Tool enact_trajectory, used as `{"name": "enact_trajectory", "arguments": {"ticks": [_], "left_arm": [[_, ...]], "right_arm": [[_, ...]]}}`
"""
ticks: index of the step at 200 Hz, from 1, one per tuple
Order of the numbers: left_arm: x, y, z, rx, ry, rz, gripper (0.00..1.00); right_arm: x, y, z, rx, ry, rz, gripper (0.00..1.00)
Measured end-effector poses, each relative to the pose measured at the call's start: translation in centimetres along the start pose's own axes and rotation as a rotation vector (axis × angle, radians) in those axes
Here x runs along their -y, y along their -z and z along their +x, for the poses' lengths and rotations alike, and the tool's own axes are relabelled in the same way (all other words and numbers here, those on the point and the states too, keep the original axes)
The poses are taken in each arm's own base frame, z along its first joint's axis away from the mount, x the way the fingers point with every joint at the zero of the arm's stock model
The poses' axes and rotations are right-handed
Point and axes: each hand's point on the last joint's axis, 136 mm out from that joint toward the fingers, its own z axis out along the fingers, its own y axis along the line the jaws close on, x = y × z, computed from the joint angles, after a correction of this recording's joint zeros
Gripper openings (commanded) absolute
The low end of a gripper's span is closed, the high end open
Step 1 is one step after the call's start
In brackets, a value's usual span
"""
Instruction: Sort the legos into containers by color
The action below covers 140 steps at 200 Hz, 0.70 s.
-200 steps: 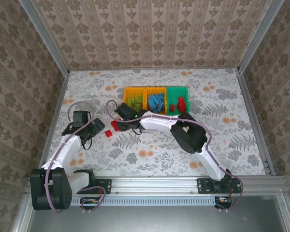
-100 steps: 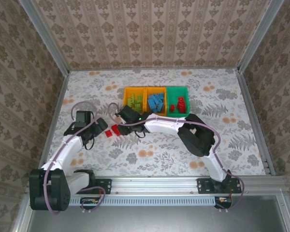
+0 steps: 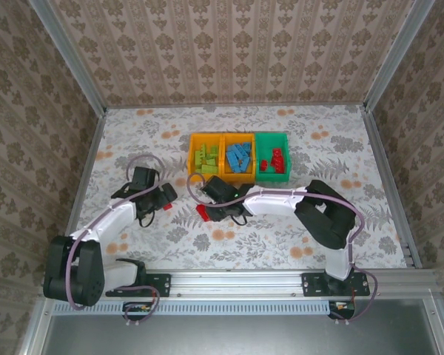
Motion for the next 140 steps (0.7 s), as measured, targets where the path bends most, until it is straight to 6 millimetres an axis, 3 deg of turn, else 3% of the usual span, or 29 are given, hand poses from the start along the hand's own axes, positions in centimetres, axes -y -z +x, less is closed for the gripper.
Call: {"name": "enact_trajectory", "arguments": {"ticks": [15, 49, 86, 115, 140], "left_arm": [[0.6, -0.1, -0.2, 0.004, -0.01, 0.006, 1.0], [0.9, 0.0, -0.6, 0.016, -0.017, 0.009, 1.0], [0.8, 0.0, -0.6, 0.021, -0.017, 0.003, 1.0], [1.0, 0.0, -0.5, 0.021, -0.026, 0.005, 1.0], [1.6, 0.3, -0.7, 0.03, -0.041, 0.008, 1.0]], "right_arm": [[0.2, 0.1, 0.4, 0.0, -0.013, 0.0, 0.41], [0.4, 0.2, 0.8, 0.008, -0.043, 0.003, 0.43], [0.7, 0.2, 0.9, 0.019, -0.062, 0.013, 0.51], [0.9, 0.2, 0.9, 0.023, -0.07, 0.016, 0.49], [1.2, 0.1, 0.9, 0.03, -0.093, 0.016, 0.35]]}}
